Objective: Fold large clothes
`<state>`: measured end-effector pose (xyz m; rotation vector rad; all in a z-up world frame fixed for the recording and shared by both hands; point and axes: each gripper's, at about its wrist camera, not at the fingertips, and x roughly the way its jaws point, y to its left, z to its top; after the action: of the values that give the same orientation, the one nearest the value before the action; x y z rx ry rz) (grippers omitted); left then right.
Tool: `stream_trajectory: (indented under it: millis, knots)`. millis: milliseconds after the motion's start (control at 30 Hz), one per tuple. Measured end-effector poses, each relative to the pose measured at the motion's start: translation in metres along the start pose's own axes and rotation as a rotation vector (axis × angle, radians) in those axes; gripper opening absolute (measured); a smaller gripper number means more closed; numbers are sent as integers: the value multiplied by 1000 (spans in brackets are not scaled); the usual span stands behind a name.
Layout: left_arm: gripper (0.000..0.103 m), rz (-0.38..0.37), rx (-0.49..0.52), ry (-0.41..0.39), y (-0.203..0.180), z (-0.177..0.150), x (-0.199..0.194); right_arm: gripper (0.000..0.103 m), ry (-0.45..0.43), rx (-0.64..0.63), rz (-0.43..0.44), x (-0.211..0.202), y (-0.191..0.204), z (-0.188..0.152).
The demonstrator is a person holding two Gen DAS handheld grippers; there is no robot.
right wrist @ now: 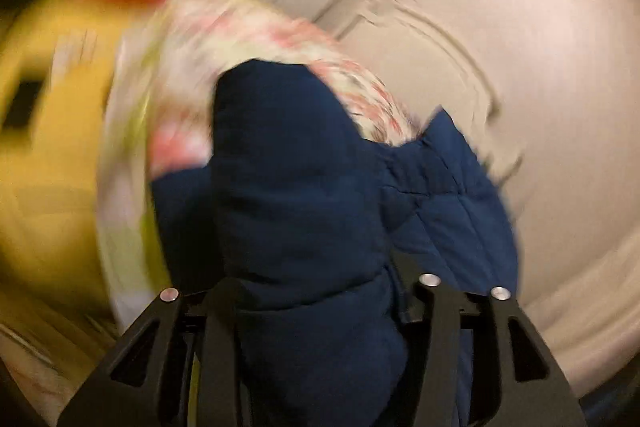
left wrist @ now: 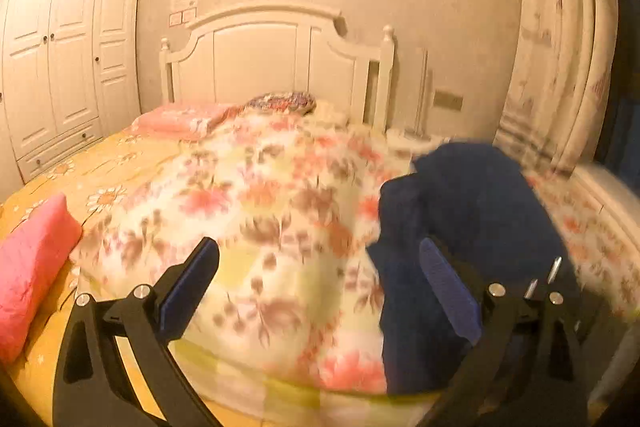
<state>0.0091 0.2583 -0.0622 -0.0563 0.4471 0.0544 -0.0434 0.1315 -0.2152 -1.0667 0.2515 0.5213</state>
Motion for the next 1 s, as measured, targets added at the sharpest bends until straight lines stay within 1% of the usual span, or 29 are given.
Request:
stream_trajectory:
  millis: [33, 67, 100, 133, 167, 200, 233, 267, 300, 333, 367, 400, 433, 467, 500, 533, 567, 600, 667, 700, 733, 767, 800, 867, 900, 933, 967, 1000]
  knots:
    - [100, -8, 24, -10, -5, 10, 3, 56, 3, -69, -36, 2, 15, -2]
    - [100, -35, 71, -16, -18, 23, 6, 56, 2, -87, -47, 2, 20, -3]
    - [100, -68, 101, -15, -27, 30, 5, 56, 3, -76, -40, 2, 18, -3]
    - [100, -116, 137, -12, -43, 41, 8, 57, 5, -68, -35, 2, 15, -3]
    - [101, -181, 188, -3, -67, 55, 19, 57, 7, -65, -34, 3, 14, -3]
    - [101, -215, 222, 8, -85, 61, 26, 57, 8, -72, -40, 3, 14, -3]
    - [101, -255, 268, 36, -110, 70, 41, 57, 8, -82, -48, 3, 17, -1]
    - [101, -278, 297, 61, -128, 74, 51, 57, 7, -93, -59, 2, 19, 0]
    - [101, -296, 346, 98, -153, 79, 69, 57, 5, -100, -67, 1, 20, 1]
    - [101, -271, 414, 117, -177, 79, 91, 57, 4, -97, -65, -3, 20, 0]
    - [101, -230, 459, 128, -191, 77, 111, 58, 3, -92, -59, -3, 18, -1]
    - [101, -163, 496, 164, -204, 71, 140, 59, -5, -83, -45, -7, 14, -2]
    - [101, -119, 501, 218, -207, 63, 169, 64, -16, -71, -26, -12, 10, -8]
    - [101, -112, 478, 281, -203, 53, 197, 70, -42, -47, 19, -22, 3, -12]
    - [101, -158, 423, 329, -192, 46, 214, 70, -72, -11, 77, -34, -7, -19]
    - [101, -188, 352, 350, -178, 42, 225, 71, -99, 20, 131, -43, -16, -25]
    - [101, -198, 295, 353, -168, 42, 230, 71, -134, 68, 183, -56, -28, -33]
    - [101, -183, 242, 345, -152, 39, 230, 71, -153, 115, 208, -64, -40, -41]
    - [101, -129, 218, 311, -131, 31, 221, 71, -186, 292, 268, -80, -82, -65]
    - [101, -106, 215, 296, -128, 27, 219, 71, -198, 368, 272, -83, -101, -76]
    - [101, -89, 215, 284, -124, 23, 217, 71, -202, 458, 254, -85, -124, -89]
    - [101, -77, 216, 272, -121, 20, 214, 71, -198, 547, 230, -82, -149, -102]
    - [101, -72, 216, 264, -120, 20, 210, 70, -192, 630, 226, -75, -173, -114]
    - [101, -60, 223, 254, -121, 19, 208, 63, -190, 757, 221, -56, -213, -130]
    - [101, -55, 229, 253, -121, 20, 210, 61, -167, 797, 211, -41, -231, -133]
    - [101, -50, 233, 250, -123, 22, 209, 55, -139, 814, 198, -26, -244, -133]
    - [101, -47, 233, 245, -122, 22, 207, 52, -111, 820, 185, -9, -256, -131]
    - [101, -48, 231, 241, -121, 22, 207, 51, -86, 822, 176, 8, -267, -129]
